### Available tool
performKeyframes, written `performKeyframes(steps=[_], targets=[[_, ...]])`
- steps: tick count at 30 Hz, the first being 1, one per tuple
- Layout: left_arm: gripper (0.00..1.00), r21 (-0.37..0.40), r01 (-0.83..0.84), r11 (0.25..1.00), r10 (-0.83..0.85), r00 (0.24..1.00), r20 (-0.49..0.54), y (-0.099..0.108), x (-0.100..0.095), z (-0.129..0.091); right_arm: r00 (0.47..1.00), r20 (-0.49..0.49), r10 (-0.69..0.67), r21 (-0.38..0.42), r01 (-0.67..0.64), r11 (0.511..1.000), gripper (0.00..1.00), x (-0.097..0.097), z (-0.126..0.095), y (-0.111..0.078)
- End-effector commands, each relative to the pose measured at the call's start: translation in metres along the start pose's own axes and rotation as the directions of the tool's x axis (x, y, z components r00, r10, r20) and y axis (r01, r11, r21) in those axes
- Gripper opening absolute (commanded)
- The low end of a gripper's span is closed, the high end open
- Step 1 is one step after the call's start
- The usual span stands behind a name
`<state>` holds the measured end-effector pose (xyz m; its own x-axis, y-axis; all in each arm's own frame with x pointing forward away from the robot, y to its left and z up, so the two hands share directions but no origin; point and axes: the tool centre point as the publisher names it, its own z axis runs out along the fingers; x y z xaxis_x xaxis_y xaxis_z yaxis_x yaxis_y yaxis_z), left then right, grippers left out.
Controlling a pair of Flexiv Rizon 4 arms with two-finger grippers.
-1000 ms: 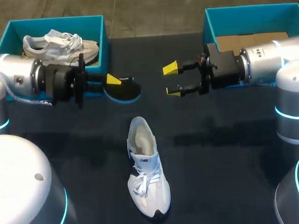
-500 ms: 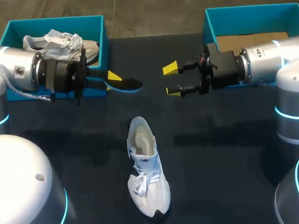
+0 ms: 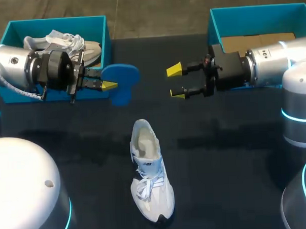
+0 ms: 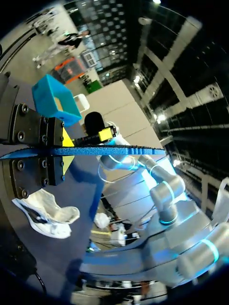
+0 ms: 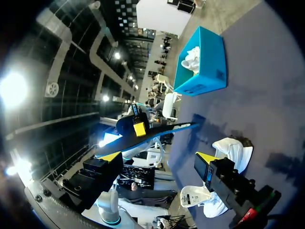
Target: Take the shoe out of the shoebox, open the shoe tongue, remove and reinsert the insole, then place the shoe into the shoebox
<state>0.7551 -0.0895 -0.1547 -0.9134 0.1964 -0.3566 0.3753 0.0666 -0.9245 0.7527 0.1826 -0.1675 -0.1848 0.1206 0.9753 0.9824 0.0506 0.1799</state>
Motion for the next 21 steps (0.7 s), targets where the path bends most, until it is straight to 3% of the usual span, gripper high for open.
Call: performKeyframes(steps=[1,3,19,21], targets=[[0.00,0.105,0.461,0.881,-0.443,0.882,-0.159,0.0075,-0.0119,-0.0010,1.000,0.001,0.000,-0.002,0.000,1.000,1.00,-0.0002,0.0015,-0.0003],[0.00,0.111,0.530,0.841,-0.508,0.843,-0.175,0.0117,-0.0149,0.0007,1.000,0.001,0.000,-0.002,0.000,1.000,1.00,-0.0002,0.0015,-0.0003],[0.00,0.111,0.530,0.841,-0.508,0.843,-0.175,0.0117,-0.0149,0.0007,1.000,0.001,0.000,-0.002,0.000,1.000,1.00,-0.0002,0.0015,-0.0003],[0.00,0.132,0.616,0.777,-0.591,0.785,-0.184,0.0123,-0.0149,0.0020,1.000,0.001,0.000,-0.002,0.000,1.000,1.00,-0.0002,0.0015,-0.0003]])
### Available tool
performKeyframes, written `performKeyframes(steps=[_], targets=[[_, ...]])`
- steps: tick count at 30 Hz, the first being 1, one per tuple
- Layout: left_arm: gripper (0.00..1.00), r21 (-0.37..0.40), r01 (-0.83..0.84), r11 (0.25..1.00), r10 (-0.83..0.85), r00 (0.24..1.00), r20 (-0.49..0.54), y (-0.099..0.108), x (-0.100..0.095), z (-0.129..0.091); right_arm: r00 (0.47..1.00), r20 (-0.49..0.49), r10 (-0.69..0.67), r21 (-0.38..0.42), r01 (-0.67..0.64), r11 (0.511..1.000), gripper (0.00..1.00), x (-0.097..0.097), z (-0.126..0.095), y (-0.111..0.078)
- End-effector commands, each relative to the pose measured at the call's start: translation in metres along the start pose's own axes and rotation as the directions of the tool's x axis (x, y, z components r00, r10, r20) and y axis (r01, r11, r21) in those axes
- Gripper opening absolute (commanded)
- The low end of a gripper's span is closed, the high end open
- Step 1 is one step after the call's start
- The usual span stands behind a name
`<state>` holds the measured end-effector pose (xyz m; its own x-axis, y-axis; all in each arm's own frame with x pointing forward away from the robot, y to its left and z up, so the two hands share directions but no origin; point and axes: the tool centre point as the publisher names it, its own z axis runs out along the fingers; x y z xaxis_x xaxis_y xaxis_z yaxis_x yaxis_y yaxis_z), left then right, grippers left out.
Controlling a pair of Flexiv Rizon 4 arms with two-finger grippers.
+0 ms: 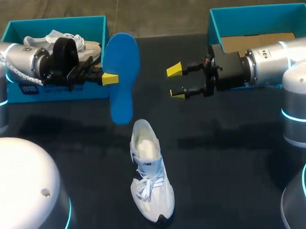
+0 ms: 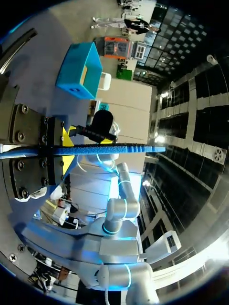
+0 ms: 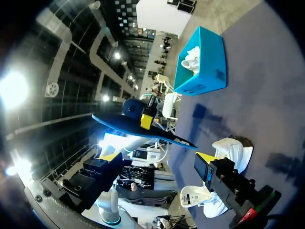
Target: Take the shoe out of the shoebox, open the shoe tongue, remove and reinsert the insole, then place the shoe into the shoebox
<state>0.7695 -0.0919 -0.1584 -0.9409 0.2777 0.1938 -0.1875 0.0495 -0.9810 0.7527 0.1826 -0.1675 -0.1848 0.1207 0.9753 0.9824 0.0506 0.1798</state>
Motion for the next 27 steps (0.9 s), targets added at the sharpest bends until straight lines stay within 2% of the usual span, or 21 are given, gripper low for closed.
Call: performKeyframes(steps=[1,7,12,19,27], targets=[[0.00,0.062,0.157,0.986,-0.156,0.988,-0.006,0.002,-0.004,0.001,1.000,0.001,0.000,-0.002,0.000,1.000,1.00,0.000,0.001,0.000],[0.00,0.126,0.354,0.927,-0.359,0.933,0.016,0.004,-0.007,0.002,1.000,0.001,0.000,-0.002,0.000,1.000,1.00,0.000,0.001,0.000],[0.00,0.177,0.504,0.845,-0.512,0.859,0.000,0.000,-0.011,0.001,1.000,0.001,0.000,-0.002,0.000,1.000,1.00,0.000,0.001,0.000],[0.00,0.200,0.632,0.748,-0.647,0.763,0.009,0.001,-0.013,0.006,1.000,0.001,0.000,-0.002,0.000,1.000,1.00,0.000,0.001,0.000],[0.00,0.231,0.741,0.630,-0.760,0.650,-0.012,0.012,-0.023,0.013,1.000,0.001,0.000,-0.002,0.000,1.000,1.00,0.000,0.001,0.000]])
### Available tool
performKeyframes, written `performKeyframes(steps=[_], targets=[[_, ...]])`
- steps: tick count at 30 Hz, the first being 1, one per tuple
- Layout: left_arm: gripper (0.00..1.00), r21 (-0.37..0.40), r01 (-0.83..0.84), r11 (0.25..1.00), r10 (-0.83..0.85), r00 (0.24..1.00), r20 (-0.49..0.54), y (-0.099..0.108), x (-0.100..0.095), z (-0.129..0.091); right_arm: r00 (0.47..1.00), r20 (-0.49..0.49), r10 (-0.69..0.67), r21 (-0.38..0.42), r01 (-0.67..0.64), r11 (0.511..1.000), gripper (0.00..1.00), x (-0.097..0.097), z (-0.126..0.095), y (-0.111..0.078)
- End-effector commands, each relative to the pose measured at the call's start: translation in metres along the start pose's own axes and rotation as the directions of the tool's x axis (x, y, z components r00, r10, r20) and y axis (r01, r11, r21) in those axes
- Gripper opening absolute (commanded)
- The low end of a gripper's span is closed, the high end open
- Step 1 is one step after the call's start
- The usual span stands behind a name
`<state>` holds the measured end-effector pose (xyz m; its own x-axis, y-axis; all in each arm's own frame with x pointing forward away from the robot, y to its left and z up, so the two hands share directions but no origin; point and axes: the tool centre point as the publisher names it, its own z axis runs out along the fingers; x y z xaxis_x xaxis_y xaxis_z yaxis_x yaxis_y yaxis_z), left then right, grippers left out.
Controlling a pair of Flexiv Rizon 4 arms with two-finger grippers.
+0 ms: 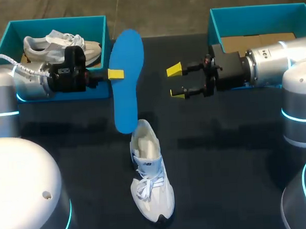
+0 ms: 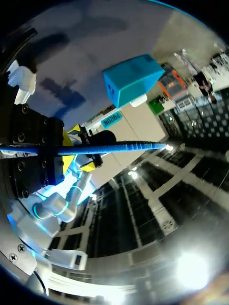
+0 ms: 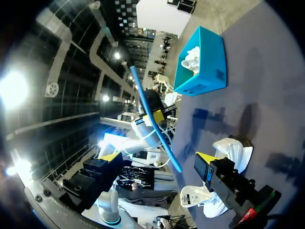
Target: Take the shoe out of the shoebox, open the shoe tongue, remove and reinsert the insole, then place the shoe into the shoebox
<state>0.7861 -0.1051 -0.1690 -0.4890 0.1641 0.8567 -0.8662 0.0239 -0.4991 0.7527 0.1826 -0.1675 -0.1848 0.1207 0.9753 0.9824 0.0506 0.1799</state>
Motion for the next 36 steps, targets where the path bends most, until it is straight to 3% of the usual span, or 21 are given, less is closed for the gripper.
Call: performKeyframes(steps=[1,12,23,36], targets=[[0.00,0.014,0.034,0.999,-0.034,0.999,0.013,0.004,-0.007,0.005,1.000,0.001,0.000,-0.002,0.000,1.000,1.00,0.000,0.001,0.000],[0.00,0.109,0.197,0.974,-0.198,0.980,0.005,0.009,-0.018,0.007,1.000,0.001,0.000,-0.002,0.000,1.000,1.00,0.000,0.001,0.000],[0.00,0.141,0.351,0.926,-0.353,0.936,-0.011,0.016,-0.019,0.008,1.000,0.001,0.000,-0.002,0.000,1.000,1.00,0.000,0.001,0.000],[0.00,0.175,0.397,0.901,-0.404,0.915,0.002,0.019,-0.031,0.009,1.000,0.001,0.000,-0.002,0.000,1.000,1.00,0.000,0.001,0.000]])
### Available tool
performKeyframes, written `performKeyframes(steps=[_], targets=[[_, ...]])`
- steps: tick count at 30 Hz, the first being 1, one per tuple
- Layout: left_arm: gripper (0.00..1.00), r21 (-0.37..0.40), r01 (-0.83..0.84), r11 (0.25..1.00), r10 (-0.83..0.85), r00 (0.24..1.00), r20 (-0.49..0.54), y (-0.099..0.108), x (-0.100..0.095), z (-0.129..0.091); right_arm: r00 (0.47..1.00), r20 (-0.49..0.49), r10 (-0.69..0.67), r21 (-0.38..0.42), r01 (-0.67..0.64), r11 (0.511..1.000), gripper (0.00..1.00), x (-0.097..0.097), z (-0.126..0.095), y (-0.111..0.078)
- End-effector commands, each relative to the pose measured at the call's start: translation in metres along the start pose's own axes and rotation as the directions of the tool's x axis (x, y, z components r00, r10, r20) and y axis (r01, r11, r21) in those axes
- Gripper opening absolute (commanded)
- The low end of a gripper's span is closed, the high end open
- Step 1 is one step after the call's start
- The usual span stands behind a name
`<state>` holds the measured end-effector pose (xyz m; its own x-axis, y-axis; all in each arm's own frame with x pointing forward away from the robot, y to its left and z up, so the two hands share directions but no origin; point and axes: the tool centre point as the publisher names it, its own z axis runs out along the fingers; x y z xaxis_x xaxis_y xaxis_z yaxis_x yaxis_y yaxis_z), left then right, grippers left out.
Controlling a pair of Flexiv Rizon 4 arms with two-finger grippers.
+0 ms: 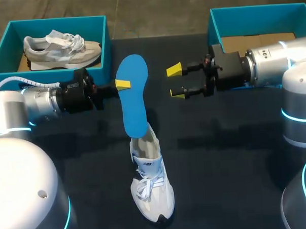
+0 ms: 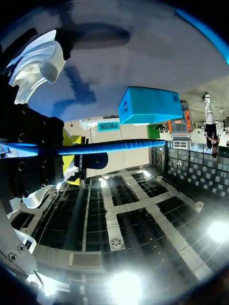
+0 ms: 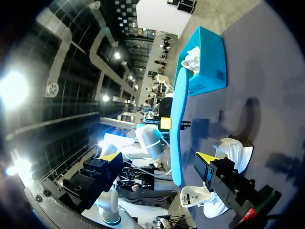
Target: Take the shoe out of the shoebox, open the shoe tongue, remove and reinsert the insole, then place the shoe into the shoebox
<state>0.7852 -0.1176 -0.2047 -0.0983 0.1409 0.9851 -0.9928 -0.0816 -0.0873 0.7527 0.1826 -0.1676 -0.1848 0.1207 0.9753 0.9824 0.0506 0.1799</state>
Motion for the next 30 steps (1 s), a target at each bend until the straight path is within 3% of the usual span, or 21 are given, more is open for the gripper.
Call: performKeyframes(steps=[1,11,18,23,30], targets=[[0.00,0.004,0.000,1.000,0.000,1.000,0.003,0.001,0.001,0.001,1.000,0.001,0.000,-0.002,0.000,1.000,1.00,0.000,0.001,0.000],[0.00,0.004,0.000,1.000,0.000,1.000,0.003,0.001,0.001,0.001,0.951,0.310,-0.017,0.111,-0.018,0.994,1.00,0.030,0.001,-0.004],[0.00,0.004,0.000,1.000,0.000,1.000,0.003,0.001,0.001,0.001,0.851,0.525,-0.009,0.155,-0.085,0.984,1.00,0.052,0.010,-0.001],[0.00,0.004,0.000,1.000,0.000,1.000,0.003,0.001,0.001,0.001,0.799,0.602,-0.013,0.161,-0.106,0.981,1.00,0.058,0.017,0.000],[0.00,0.004,0.000,1.000,0.000,1.000,0.003,0.001,0.001,0.001,0.664,0.747,-0.033,0.185,-0.160,0.970,1.00,0.077,0.027,0.007]])
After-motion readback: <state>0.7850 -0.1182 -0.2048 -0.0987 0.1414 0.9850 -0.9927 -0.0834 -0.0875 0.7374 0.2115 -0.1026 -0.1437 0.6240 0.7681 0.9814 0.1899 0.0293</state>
